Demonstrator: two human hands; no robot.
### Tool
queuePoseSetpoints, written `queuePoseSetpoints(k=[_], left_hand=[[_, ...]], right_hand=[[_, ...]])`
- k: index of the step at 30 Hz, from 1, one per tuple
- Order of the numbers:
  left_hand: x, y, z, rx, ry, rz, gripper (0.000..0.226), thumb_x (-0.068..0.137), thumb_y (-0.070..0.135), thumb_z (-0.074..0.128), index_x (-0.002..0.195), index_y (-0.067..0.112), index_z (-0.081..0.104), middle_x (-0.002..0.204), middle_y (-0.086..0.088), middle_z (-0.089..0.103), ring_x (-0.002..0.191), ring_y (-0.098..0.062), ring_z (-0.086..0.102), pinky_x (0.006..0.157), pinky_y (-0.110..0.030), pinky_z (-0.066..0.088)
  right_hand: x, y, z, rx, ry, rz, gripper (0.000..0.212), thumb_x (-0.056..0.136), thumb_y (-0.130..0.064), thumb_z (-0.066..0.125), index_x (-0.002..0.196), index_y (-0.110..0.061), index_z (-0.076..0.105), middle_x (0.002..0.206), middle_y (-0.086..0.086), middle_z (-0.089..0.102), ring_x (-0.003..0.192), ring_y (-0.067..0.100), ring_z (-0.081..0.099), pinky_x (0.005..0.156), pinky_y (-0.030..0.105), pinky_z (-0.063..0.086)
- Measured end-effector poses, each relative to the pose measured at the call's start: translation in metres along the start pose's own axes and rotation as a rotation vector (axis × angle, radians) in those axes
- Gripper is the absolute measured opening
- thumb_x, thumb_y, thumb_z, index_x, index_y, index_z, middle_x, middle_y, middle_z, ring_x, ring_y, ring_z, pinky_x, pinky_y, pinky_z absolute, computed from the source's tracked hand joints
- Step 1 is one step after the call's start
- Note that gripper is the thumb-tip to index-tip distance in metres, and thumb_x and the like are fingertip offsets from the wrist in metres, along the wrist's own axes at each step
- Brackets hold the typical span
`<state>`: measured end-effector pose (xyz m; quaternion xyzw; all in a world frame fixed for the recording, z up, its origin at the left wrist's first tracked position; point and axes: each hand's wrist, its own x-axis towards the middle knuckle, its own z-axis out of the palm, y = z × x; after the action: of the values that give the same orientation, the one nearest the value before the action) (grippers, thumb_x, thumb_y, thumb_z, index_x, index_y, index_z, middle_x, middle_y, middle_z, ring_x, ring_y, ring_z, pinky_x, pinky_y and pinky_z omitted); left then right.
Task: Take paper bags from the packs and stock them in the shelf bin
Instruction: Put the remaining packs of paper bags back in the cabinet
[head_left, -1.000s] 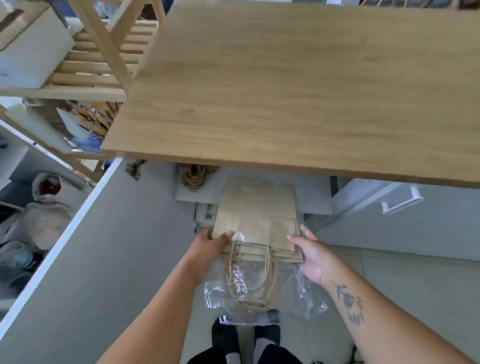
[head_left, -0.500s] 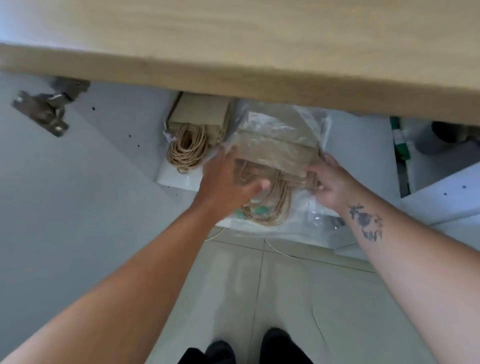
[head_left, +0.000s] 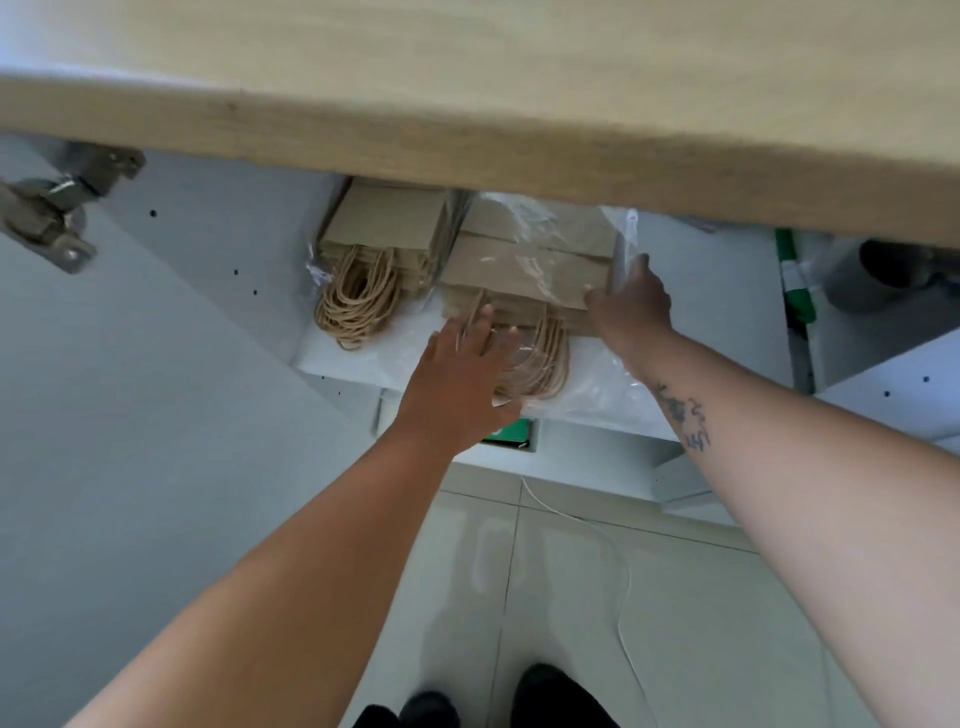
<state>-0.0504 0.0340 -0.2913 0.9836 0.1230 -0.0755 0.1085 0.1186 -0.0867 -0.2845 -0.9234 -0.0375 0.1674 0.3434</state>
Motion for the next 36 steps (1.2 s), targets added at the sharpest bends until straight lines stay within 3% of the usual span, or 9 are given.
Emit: queuePoseSetpoints(k=[6, 10, 15, 20, 27, 36], left_hand=[[-0.064, 0.009, -0.046, -0.032, -0.066, -0.081, 0.078, 0.092, 0.058, 0.052, 0.155, 0.026, 0.021, 0.165, 0.001, 0.014, 0.151, -0.027, 0.008, 0.122, -0.041, 0.014], [-0.126, 0.013, -0.101, -0.062, -0.021, -0.184, 0.063, 0.096, 0.047, 0.049, 0.152, 0.022, 0.031, 0.162, -0.001, 0.026, 0.149, -0.027, 0.017, 0.119, -0.042, 0.02], [-0.222, -0.01, -0.176, -0.025, 0.079, -0.306, 0.059, 0.092, 0.037, 0.06, 0.145, 0.014, 0.045, 0.153, -0.007, 0.043, 0.144, -0.033, 0.032, 0.113, -0.047, 0.032], [-0.32, -0.051, -0.219, 0.085, 0.184, -0.469, 0.071, 0.087, 0.034, 0.068, 0.147, 0.007, 0.042, 0.155, -0.013, 0.038, 0.145, -0.036, 0.03, 0.118, -0.05, 0.026], [-0.444, -0.104, -0.221, -0.001, 0.15, -0.668, 0.076, 0.09, 0.041, 0.061, 0.153, 0.011, 0.03, 0.162, -0.007, 0.026, 0.149, -0.03, 0.023, 0.122, -0.044, 0.02], [-0.532, -0.124, -0.203, -0.239, 0.173, -0.68, 0.061, 0.1, 0.026, 0.048, 0.156, 0.021, 0.025, 0.159, 0.007, 0.031, 0.138, -0.021, 0.04, 0.109, -0.034, 0.038]], right_hand=[[-0.101, -0.006, -0.038, -0.288, -0.099, -0.242, 0.059, 0.099, -0.028, 0.052, 0.15, -0.006, 0.032, 0.156, 0.018, 0.032, 0.144, 0.033, 0.026, 0.115, 0.038, 0.025], [-0.169, -0.031, -0.059, -0.389, -0.226, -0.326, 0.053, 0.098, -0.028, 0.051, 0.148, -0.012, 0.04, 0.154, 0.01, 0.037, 0.141, 0.03, 0.029, 0.114, 0.037, 0.028], [-0.241, -0.093, -0.083, -0.393, -0.289, -0.405, 0.05, 0.099, -0.029, 0.046, 0.147, -0.019, 0.041, 0.151, 0.002, 0.04, 0.136, 0.027, 0.033, 0.11, 0.037, 0.031], [-0.301, -0.159, -0.082, -0.4, -0.362, -0.562, 0.049, 0.099, -0.03, 0.044, 0.148, -0.021, 0.041, 0.152, 0.0, 0.04, 0.135, 0.026, 0.034, 0.11, 0.036, 0.031], [-0.385, -0.229, -0.037, -0.454, -0.416, -0.764, 0.05, 0.1, -0.028, 0.044, 0.15, -0.022, 0.037, 0.155, -0.001, 0.036, 0.139, 0.025, 0.029, 0.112, 0.038, 0.03], [-0.471, -0.261, 0.029, -0.674, -0.555, -0.918, 0.06, 0.1, -0.016, 0.037, 0.155, -0.034, 0.02, 0.164, -0.007, 0.012, 0.15, 0.032, 0.006, 0.116, 0.044, 0.022]])
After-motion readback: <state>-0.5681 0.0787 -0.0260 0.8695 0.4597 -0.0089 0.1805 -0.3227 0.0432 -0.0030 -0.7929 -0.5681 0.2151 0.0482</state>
